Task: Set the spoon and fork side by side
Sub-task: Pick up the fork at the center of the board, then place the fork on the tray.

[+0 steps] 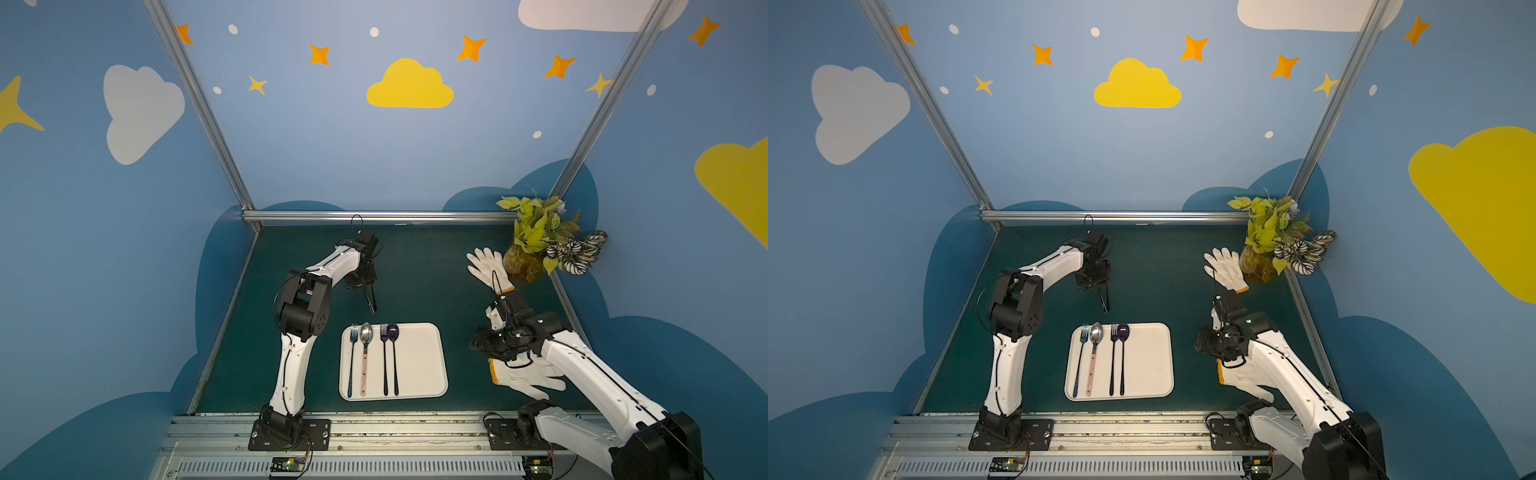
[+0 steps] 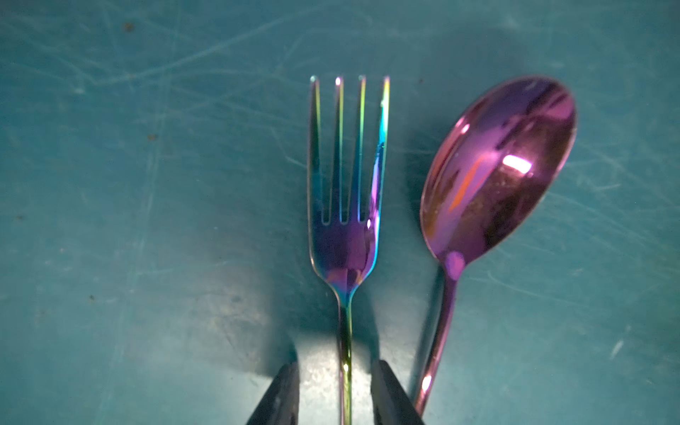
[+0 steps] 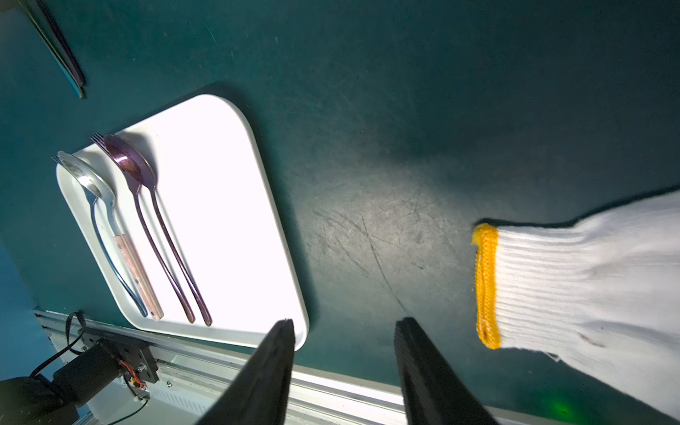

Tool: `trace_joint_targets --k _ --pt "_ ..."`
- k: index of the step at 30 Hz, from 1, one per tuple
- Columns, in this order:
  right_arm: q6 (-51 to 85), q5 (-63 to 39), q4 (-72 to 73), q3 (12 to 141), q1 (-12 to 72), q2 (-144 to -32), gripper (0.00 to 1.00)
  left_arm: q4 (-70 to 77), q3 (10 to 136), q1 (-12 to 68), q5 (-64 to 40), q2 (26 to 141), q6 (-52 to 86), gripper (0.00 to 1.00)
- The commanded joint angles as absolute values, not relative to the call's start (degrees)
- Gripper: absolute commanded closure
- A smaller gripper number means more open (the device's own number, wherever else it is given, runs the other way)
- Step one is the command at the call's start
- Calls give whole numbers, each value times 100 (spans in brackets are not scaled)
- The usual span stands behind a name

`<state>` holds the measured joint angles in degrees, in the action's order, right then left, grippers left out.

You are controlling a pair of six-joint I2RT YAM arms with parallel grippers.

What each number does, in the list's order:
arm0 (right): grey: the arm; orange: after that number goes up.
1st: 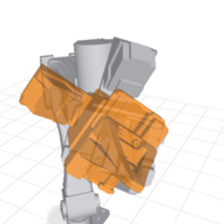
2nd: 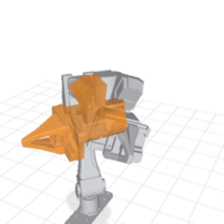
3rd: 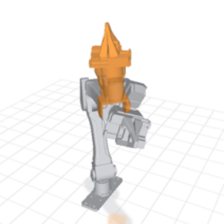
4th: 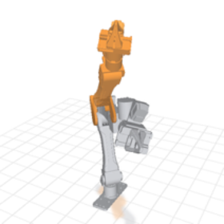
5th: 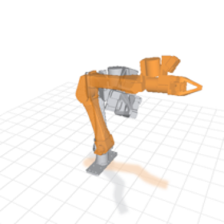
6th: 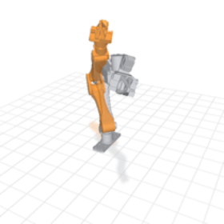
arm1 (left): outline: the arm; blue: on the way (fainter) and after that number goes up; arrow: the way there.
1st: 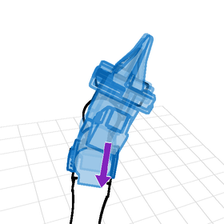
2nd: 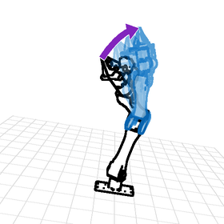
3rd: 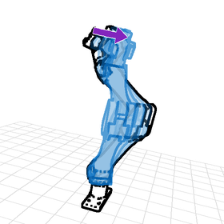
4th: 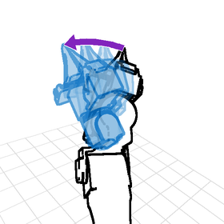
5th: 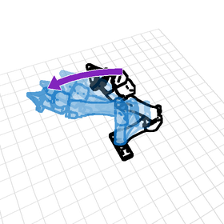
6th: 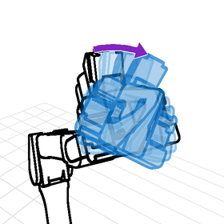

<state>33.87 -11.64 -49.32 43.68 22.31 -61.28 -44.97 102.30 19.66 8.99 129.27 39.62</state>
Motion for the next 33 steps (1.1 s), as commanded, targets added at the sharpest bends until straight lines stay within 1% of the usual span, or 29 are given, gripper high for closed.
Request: trace_joint_targets --k 1,3,9,16,21,27,33 --pt "3417 -1165 -4969 4333 2197 -6148 51 -4611 10265 1886 881 13149 3848 68" --pt "3418 -1161 -4994 4337 2197 -6129 51 -4591 10287 1873 850 13167 3812 74" --pt "3410 -1141 -5053 4358 2197 -6101 51 -4579 10429 1838 876 13169 3589 97" --pt "3411 -1119 -5140 4418 2197 -6031 51 -4587 10656 1711 1027 12941 3020 97" --pt "3393 -1090 -5159 4438 2190 -6008 51 -4588 10701 1713 1100 12428 2605 97" --pt "3354 -1042 -5144 4485 2189 -6033 51 -4580 9918 1965 1018 11239 2650 97" --pt "3338 -1041 -5079 4533 2186 -6086 51 -4494 8494 2730 952 9763 3307 97"
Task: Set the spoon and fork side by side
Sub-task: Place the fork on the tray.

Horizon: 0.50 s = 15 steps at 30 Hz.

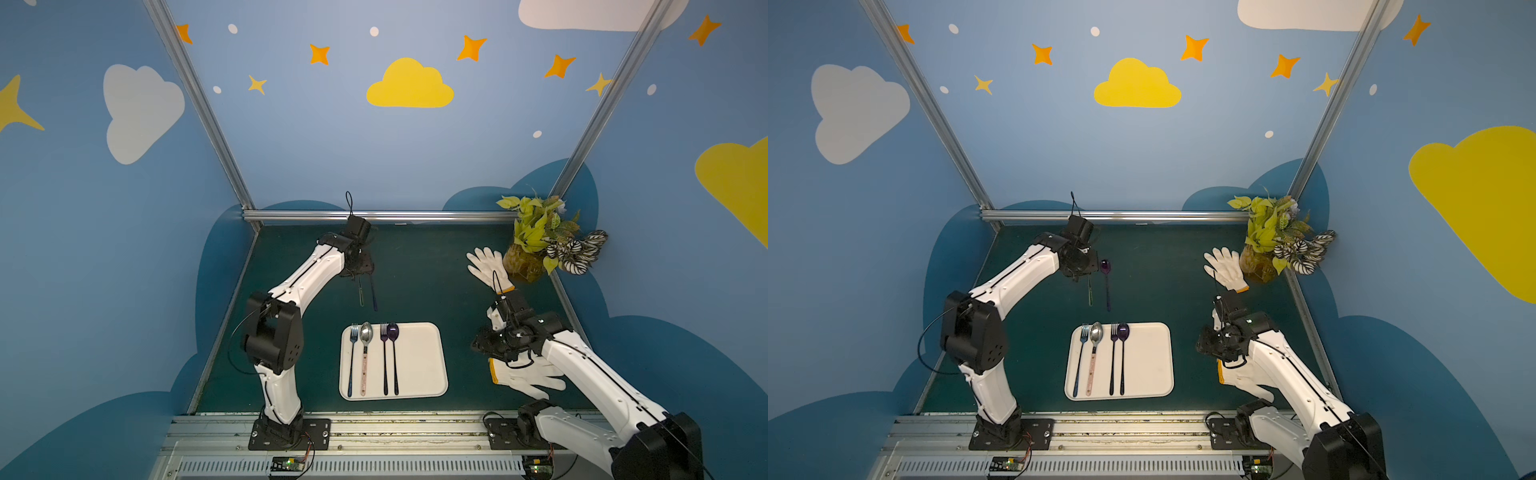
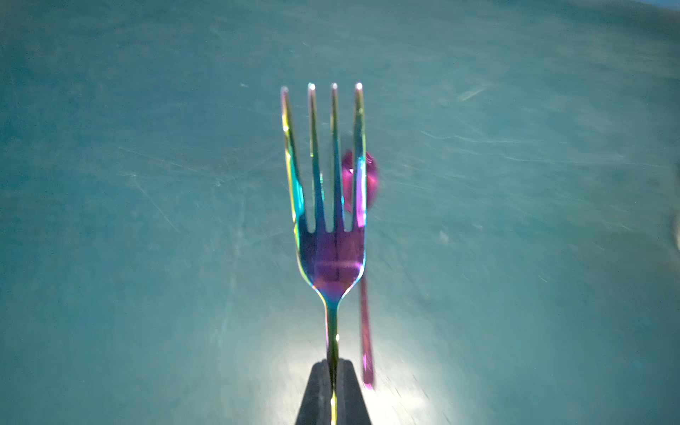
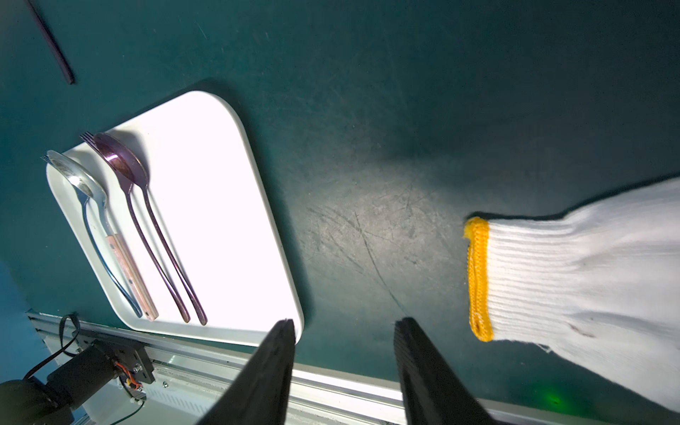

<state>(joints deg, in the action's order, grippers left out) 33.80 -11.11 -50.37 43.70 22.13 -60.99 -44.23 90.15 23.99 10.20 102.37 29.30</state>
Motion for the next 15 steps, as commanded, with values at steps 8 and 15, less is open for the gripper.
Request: trace_joint_targets --k 8,15 --pt "3288 -1111 -5036 4533 2188 -6052 51 -4258 6922 4560 1293 8763 5273 97" --pt "3186 -1223 -5095 4444 2197 -5943 51 -4039 6987 5575 1363 9362 6154 97"
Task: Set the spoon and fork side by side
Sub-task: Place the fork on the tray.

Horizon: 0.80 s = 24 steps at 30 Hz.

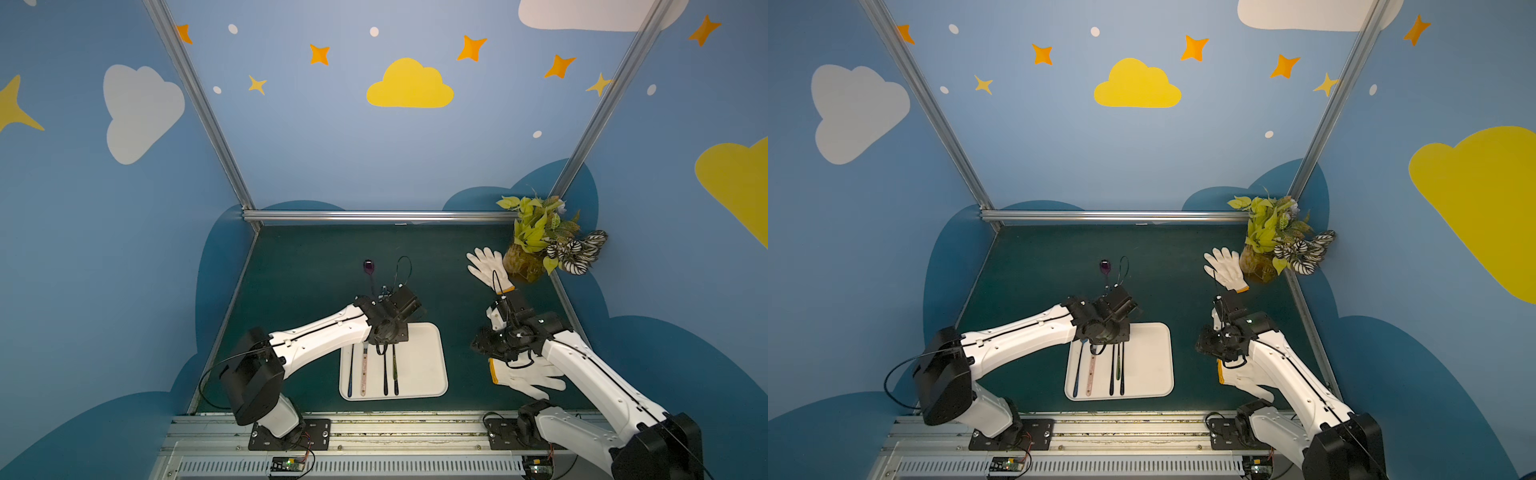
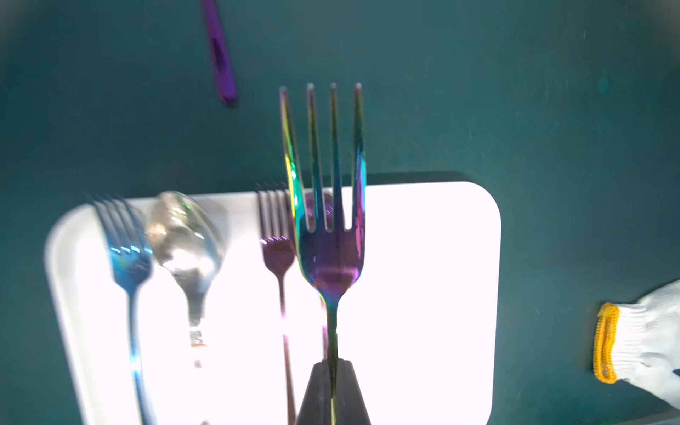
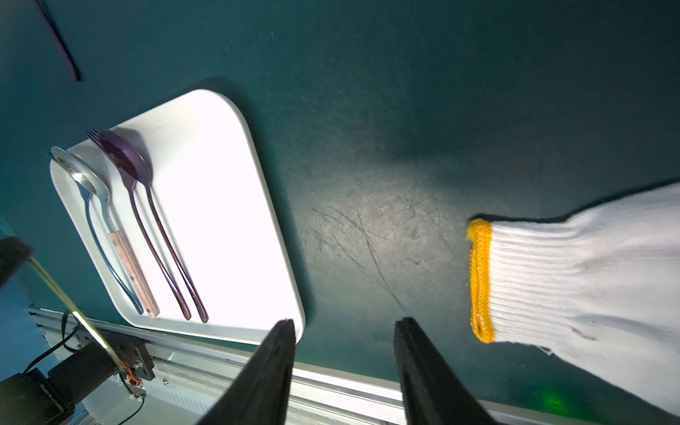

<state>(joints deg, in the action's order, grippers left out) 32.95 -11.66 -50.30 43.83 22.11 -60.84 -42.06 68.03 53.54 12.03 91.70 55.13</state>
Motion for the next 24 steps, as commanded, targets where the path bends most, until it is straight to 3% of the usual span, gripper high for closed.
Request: trace_joint_targets --k 1,14,24 --pt "3170 -1226 -5097 4433 2199 -5927 51 -3977 7017 5689 1351 9446 6251 97" --pt "3094 -1369 -5140 4260 2186 -5751 50 -3018 7066 5831 919 10468 6280 97" --pt "3084 -1346 -5138 4243 2182 -5798 50 -3006 6920 5735 711 10538 5982 97"
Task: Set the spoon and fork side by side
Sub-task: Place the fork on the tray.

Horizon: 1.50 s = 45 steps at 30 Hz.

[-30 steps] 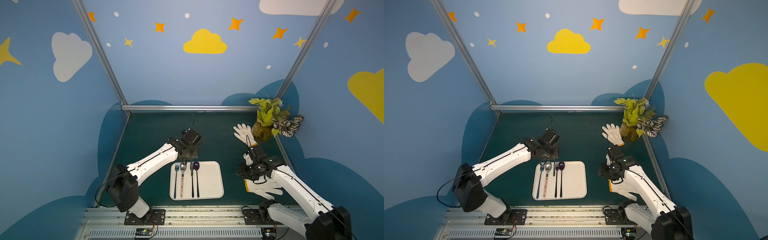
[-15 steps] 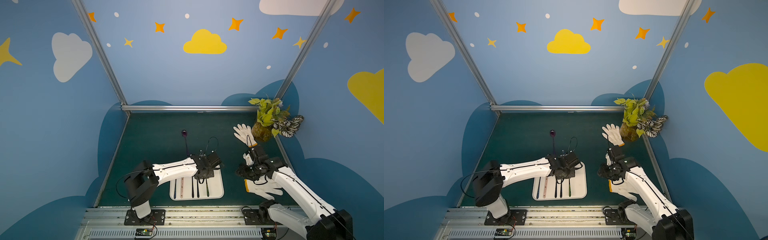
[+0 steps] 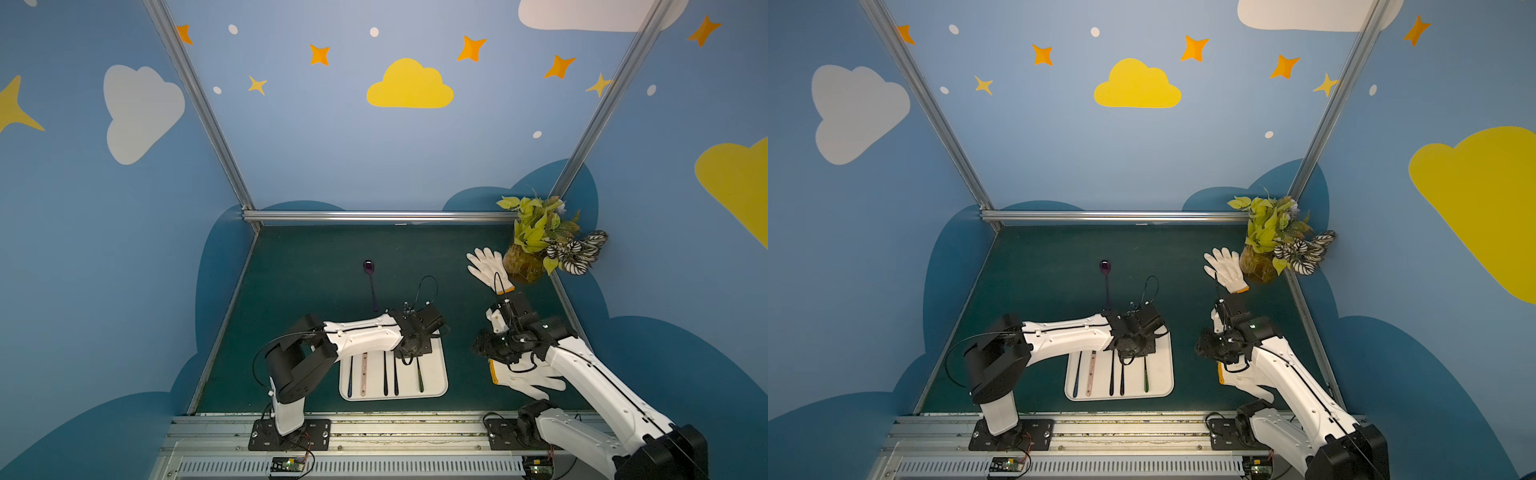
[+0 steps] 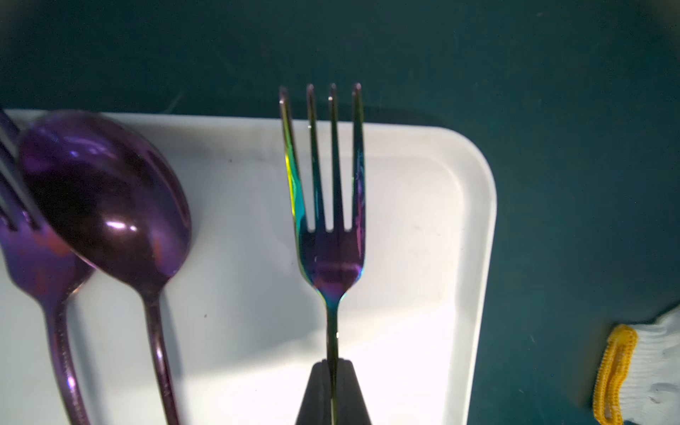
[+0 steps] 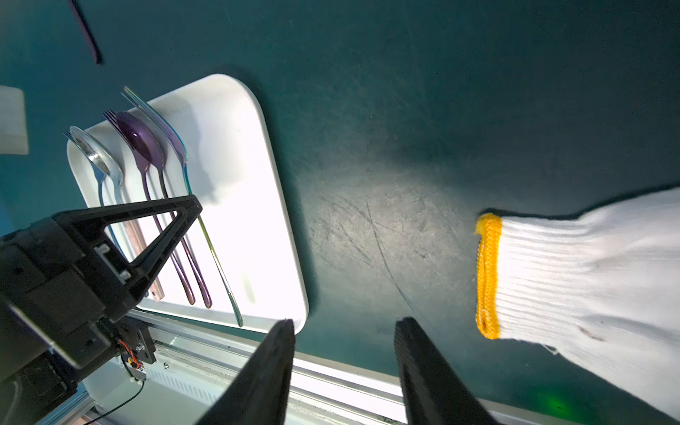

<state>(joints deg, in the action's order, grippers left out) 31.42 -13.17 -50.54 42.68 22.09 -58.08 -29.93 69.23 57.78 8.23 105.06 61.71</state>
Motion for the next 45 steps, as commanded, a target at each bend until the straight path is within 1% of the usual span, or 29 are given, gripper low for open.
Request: trace_joint_targets --k 1,15,20,24,28,32,35,39,42,45 --pt "3085 -1343 -5129 4245 2188 -5815 50 -3010 6917 5727 692 10546 5939 97" --pt "3190 -1292 -5093 4217 2189 -5819 50 -3033 6832 5608 545 10662 5809 97" --pt "3208 -1276 -5097 4193 2182 -5779 50 -3037 6835 5602 532 10763 5783 93" --pt "3225 -1265 -5098 4175 2182 -5786 50 -3039 6805 5607 545 10796 5801 86" --pt "3208 -1247 -5097 4183 2188 -5820 50 -3035 6802 5597 545 10811 5796 77" --pt "3197 -1241 -5074 4213 2188 -5874 50 -3041 6835 5592 560 10732 5756 66" --pt "3198 -1243 -5042 4248 2188 -5909 50 -3158 6971 5602 610 10519 5725 55" --pt "3207 -1243 -4990 4285 2187 -5970 50 -3617 7309 5621 1164 10045 5581 46" --pt "3223 -1271 -4937 4304 2188 -6016 50 -3884 7555 5492 1714 9741 5375 38" --pt "3219 -1296 -4882 4339 2189 -6072 50 -4049 7653 5084 1893 9614 4982 32"
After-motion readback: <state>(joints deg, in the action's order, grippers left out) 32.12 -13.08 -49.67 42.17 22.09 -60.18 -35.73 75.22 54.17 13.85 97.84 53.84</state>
